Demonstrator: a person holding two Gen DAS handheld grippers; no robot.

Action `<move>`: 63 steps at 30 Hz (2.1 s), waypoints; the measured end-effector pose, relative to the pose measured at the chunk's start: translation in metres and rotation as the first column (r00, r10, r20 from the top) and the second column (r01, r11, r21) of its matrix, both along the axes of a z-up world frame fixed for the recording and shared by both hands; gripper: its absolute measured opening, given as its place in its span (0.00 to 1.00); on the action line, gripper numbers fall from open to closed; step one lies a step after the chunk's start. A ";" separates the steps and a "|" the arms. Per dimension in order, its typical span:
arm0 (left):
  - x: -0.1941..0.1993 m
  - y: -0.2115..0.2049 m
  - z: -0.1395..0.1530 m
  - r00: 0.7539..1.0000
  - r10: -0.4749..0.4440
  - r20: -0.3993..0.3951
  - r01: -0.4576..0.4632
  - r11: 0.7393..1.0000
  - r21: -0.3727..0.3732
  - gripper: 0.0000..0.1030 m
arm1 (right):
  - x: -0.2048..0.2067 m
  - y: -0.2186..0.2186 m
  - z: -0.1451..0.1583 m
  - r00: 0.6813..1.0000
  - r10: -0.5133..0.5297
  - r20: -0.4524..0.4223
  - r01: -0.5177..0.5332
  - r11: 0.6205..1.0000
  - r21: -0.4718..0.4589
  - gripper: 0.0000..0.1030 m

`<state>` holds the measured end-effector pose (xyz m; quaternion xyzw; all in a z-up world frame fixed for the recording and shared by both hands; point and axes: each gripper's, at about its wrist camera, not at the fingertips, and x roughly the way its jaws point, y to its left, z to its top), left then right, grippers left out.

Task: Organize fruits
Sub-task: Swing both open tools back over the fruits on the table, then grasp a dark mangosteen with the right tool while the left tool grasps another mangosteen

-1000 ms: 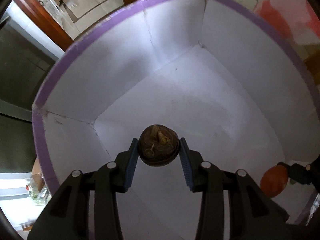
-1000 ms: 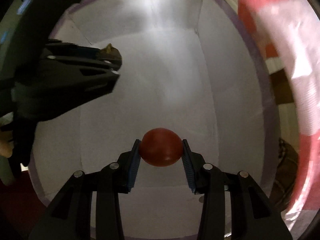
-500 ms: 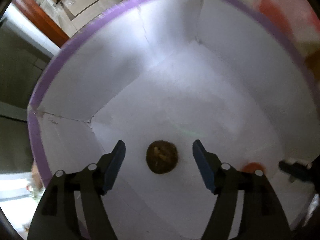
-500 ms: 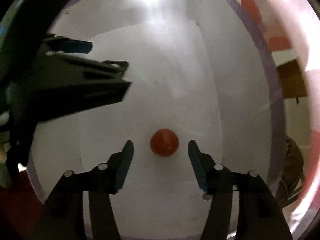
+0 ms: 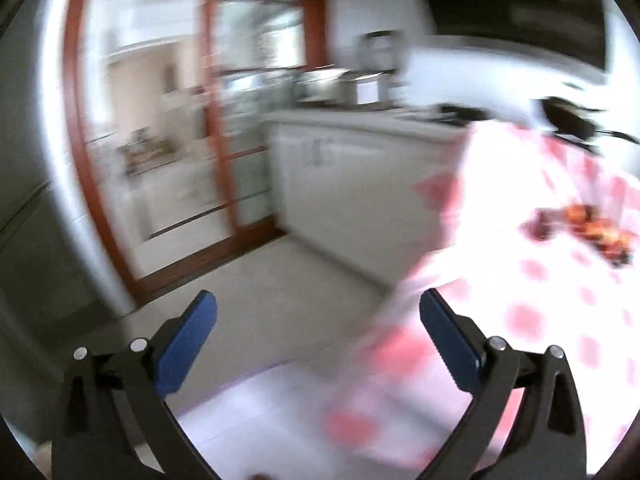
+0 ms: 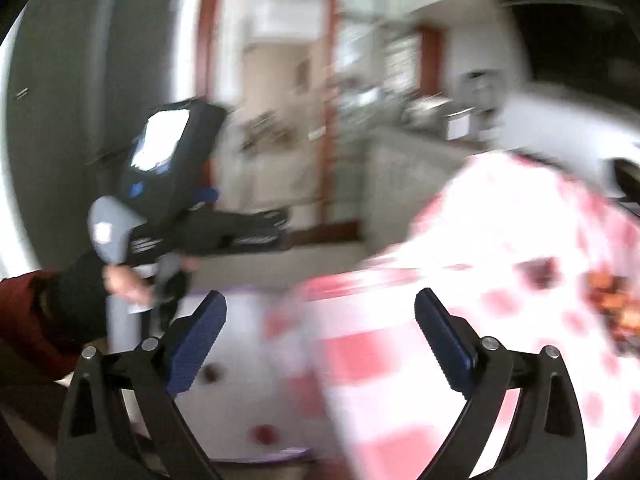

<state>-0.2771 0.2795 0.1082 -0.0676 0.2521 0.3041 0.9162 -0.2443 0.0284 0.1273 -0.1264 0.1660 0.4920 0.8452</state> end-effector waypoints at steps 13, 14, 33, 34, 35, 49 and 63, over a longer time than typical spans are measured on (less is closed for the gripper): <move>0.296 -0.220 -0.069 0.861 -0.506 -0.058 0.471 0.834 -0.286 0.98 | 0.278 -0.230 -0.067 0.662 -0.687 -0.300 0.691 0.714 -0.113 0.95; 0.309 -0.230 -0.075 0.853 -0.518 -0.057 0.482 0.826 -0.293 0.98 | 0.304 -0.239 -0.076 0.635 -0.698 -0.330 0.707 0.698 -0.114 0.93; 0.326 -0.265 -0.076 0.727 -0.686 0.020 0.664 0.695 -0.277 0.92 | 0.438 -0.214 -0.119 0.563 -0.756 -0.333 0.667 0.654 -0.358 0.43; 0.325 -0.267 -0.075 0.720 -0.694 0.018 0.671 0.690 -0.272 0.89 | 0.436 -0.216 -0.118 0.561 -0.754 -0.342 0.669 0.656 -0.348 0.42; 0.324 -0.269 -0.076 0.714 -0.700 0.016 0.677 0.685 -0.269 0.86 | 0.434 -0.220 -0.117 0.558 -0.751 -0.353 0.677 0.658 -0.329 0.42; 0.391 -0.333 -0.101 0.656 -0.717 -0.235 0.633 0.693 -0.346 0.42 | 0.412 -0.287 -0.113 0.469 -0.688 -0.553 0.798 0.598 -0.068 0.42; 0.405 -0.338 -0.094 0.683 -0.706 -0.188 0.652 0.705 -0.280 0.38 | 0.411 -0.288 -0.115 0.492 -0.660 -0.569 0.786 0.617 -0.035 0.42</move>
